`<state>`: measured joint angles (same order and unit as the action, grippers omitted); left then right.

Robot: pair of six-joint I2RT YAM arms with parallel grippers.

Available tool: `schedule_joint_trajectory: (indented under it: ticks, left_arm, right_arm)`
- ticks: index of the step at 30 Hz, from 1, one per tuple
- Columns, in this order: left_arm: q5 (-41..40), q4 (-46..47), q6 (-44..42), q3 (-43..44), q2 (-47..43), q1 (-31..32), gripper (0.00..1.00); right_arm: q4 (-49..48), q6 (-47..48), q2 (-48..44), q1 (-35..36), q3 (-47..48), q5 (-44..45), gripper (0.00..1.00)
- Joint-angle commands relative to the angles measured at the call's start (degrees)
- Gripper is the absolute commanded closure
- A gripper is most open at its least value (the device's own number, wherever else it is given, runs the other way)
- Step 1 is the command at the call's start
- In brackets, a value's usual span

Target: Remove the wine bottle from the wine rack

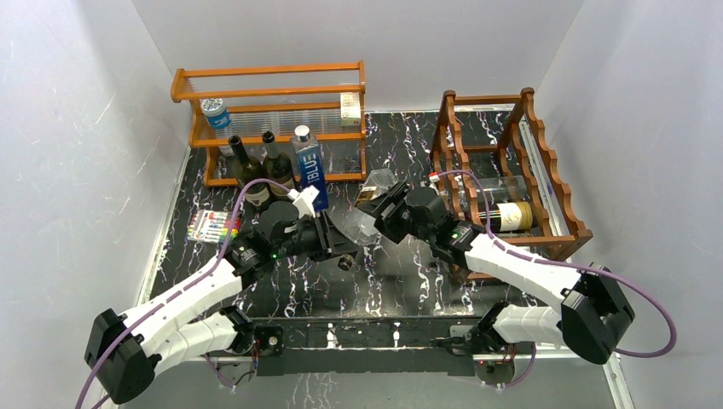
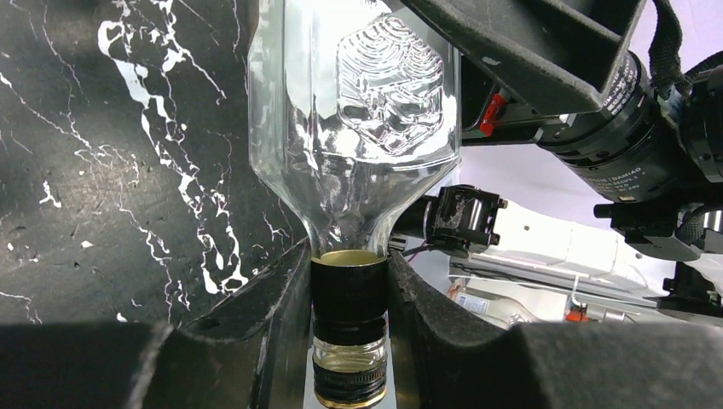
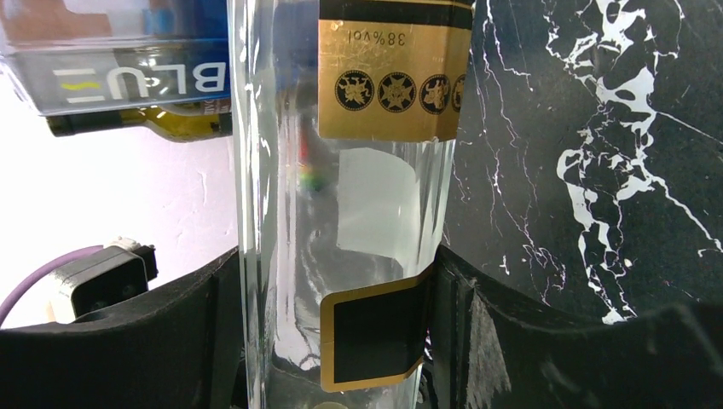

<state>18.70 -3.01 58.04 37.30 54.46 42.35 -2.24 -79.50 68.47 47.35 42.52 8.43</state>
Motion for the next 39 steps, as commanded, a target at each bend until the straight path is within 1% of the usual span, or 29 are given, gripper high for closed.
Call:
schedule_joint_trajectory:
  ticks: [1,6,9,13,16,20,22,24,25,27,31,34,37,39]
  left_arm:
    - [-1.0,-1.4,2.8,-1.1,-3.1,-0.4,1.00]
    - [-1.0,-1.2,3.3,-5.2,-5.0,-0.4,1.00]
    - [-2.1,-1.3,3.7,-8.0,-7.3,-0.4,1.00]
    - [-2.8,-0.9,4.7,-10.7,-8.6,-0.5,1.00]
    - [-3.0,-0.4,5.5,-12.0,-8.4,-0.4,1.00]
    - [-3.5,-1.1,6.6,-12.5,-9.0,-0.4,1.00]
    - [-3.9,-2.9,7.2,-12.1,-9.5,-0.4,1.00]
    - [-4.1,-4.6,7.4,-11.4,-10.1,-0.4,1.00]
    - [-4.2,-5.6,7.4,-10.9,-10.3,-0.4,1.00]
    - [-4.4,-7.5,7.4,-9.8,-10.9,-0.4,1.00]
    - [-5.6,-11.3,8.0,-7.8,-12.1,-0.4,1.00]
    - [-5.5,-12.4,10.8,-6.5,-13.0,-0.4,1.00]
    - [-4.3,-11.0,15.2,-5.4,-13.6,-0.5,1.00]
    - [-3.5,-10.6,16.8,-4.3,-13.5,-0.4,1.00]
  right_arm:
    - [-6.5,3.9,-0.7,-0.7,0.6,3.9,0.34]
    - [-6.4,6.0,0.4,-0.1,-0.9,4.5,0.29]
    - [-5.4,6.7,1.9,0.3,-1.0,4.6,0.20]
    - [-6.1,6.7,4.1,0.6,-2.2,3.9,0.12]
    - [-5.5,7.4,5.6,0.8,-1.9,3.5,0.08]
    - [-2.6,12.9,6.2,1.1,0.5,4.1,0.03]
    - [-2.8,17.9,5.4,1.1,1.4,3.1,0.03]
    - [-2.9,25.2,5.1,1.2,3.0,0.2,0.02]
    - [-1.8,31.0,5.2,1.2,5.2,-1.4,0.02]
    - [1.4,39.4,5.6,1.4,8.7,-4.2,0.02]
    - [5.9,52.0,3.8,1.8,11.7,-6.6,0.02]
    - [6.9,61.0,1.7,2.0,12.2,-12.8,0.02]
    - [9.1,68.8,0.1,2.1,12.5,-11.8,0.02]
    - [9.2,75.9,-1.2,2.1,12.2,-11.5,0.02]
